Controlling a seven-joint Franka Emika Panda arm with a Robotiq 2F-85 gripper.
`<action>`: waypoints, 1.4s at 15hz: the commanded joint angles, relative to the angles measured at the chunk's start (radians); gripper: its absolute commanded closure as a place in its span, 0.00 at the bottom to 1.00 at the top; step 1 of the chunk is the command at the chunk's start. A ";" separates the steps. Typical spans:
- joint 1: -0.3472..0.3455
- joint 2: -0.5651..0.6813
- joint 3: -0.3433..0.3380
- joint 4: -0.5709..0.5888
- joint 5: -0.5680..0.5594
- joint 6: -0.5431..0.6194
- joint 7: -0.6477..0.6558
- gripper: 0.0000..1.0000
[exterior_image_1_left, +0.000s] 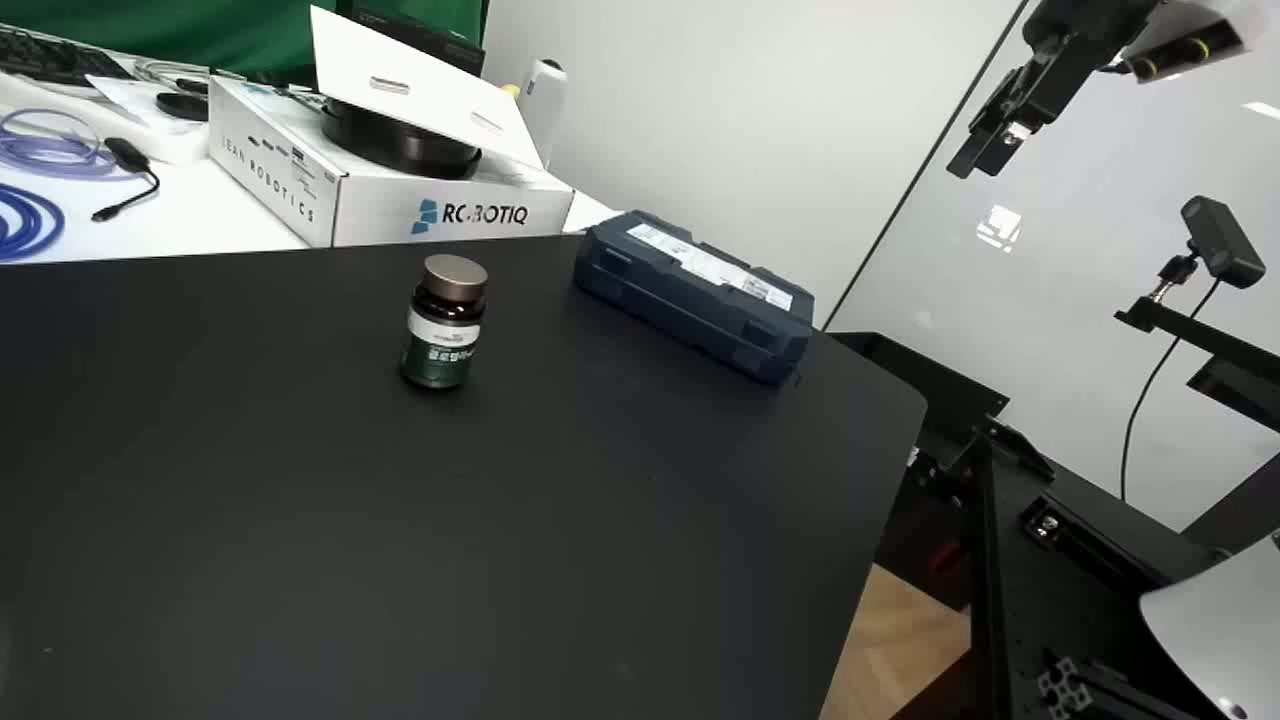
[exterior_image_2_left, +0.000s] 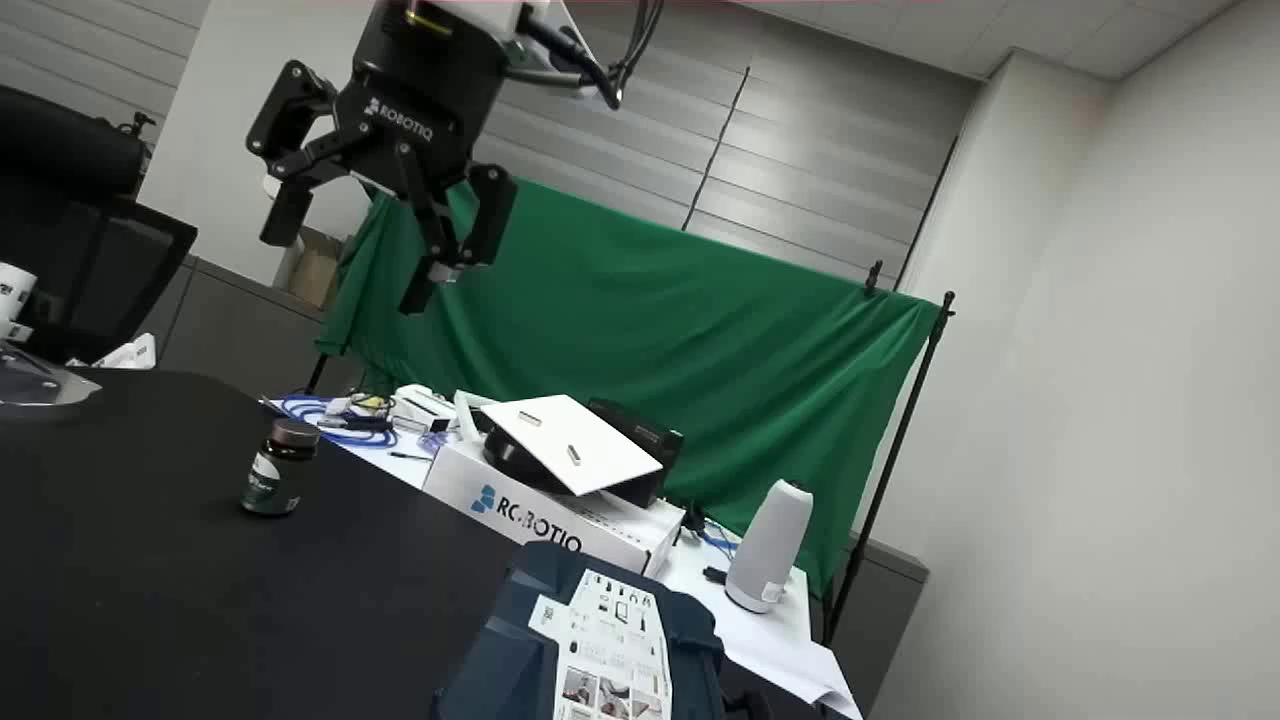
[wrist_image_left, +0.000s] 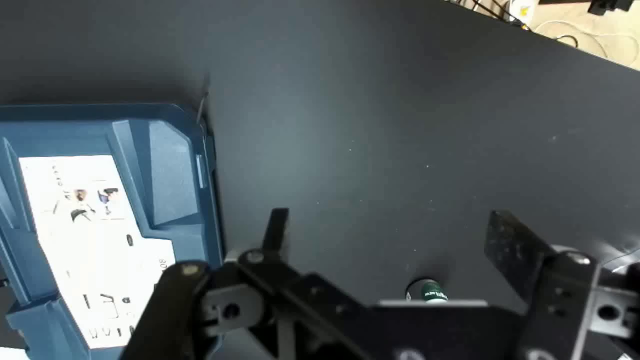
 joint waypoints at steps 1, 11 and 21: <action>-0.017 0.003 0.018 0.001 0.011 -0.002 -0.008 0.00; 0.004 0.035 0.031 0.025 -0.019 0.022 -0.065 0.00; 0.128 0.518 0.222 0.358 -0.042 0.182 -0.265 0.00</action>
